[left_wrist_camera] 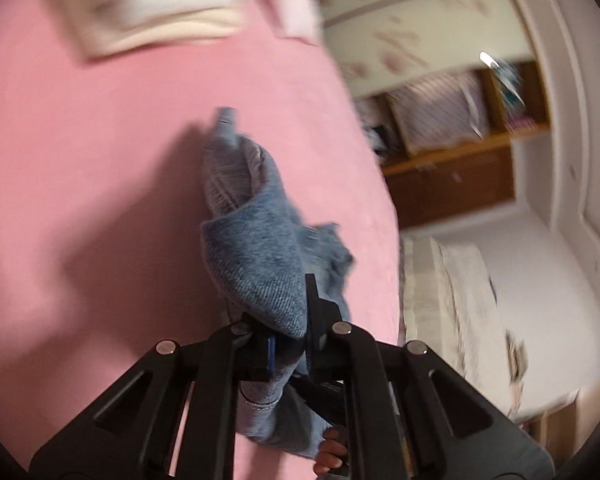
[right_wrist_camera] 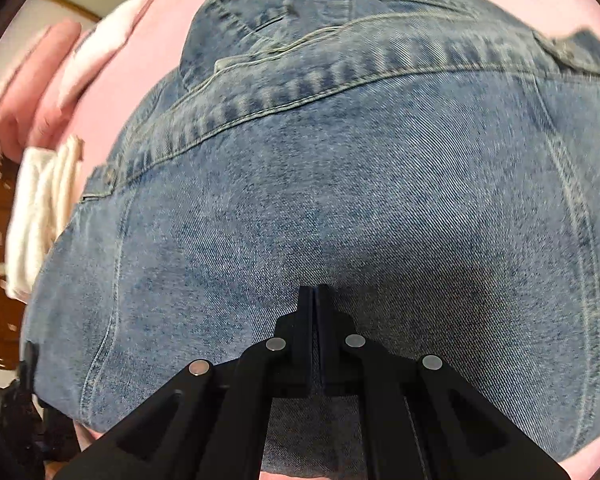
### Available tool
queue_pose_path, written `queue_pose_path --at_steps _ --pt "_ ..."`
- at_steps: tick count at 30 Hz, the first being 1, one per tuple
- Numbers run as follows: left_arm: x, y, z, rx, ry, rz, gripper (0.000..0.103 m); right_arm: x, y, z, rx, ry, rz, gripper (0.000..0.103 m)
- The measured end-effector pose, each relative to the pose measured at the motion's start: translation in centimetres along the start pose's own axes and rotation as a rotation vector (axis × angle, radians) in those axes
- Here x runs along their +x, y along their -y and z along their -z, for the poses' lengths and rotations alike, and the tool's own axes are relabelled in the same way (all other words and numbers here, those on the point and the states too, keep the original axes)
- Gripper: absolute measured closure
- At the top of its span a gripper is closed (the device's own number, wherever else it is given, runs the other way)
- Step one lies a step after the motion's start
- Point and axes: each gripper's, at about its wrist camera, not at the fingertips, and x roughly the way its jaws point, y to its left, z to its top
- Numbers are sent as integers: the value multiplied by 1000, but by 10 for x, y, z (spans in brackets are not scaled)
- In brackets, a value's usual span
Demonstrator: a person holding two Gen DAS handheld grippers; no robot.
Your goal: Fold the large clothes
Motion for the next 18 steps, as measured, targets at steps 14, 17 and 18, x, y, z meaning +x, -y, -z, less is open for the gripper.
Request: queue_pose_path --at_steps 14,17,18 --pt "65 180 154 488 -300 152 97 -7 80 4 124 -87 -410 103" --pt "89 194 190 518 -356 121 96 -11 88 3 96 -118 -428 103" --pt "97 198 201 520 -367 114 96 -13 93 2 91 -135 -447 103"
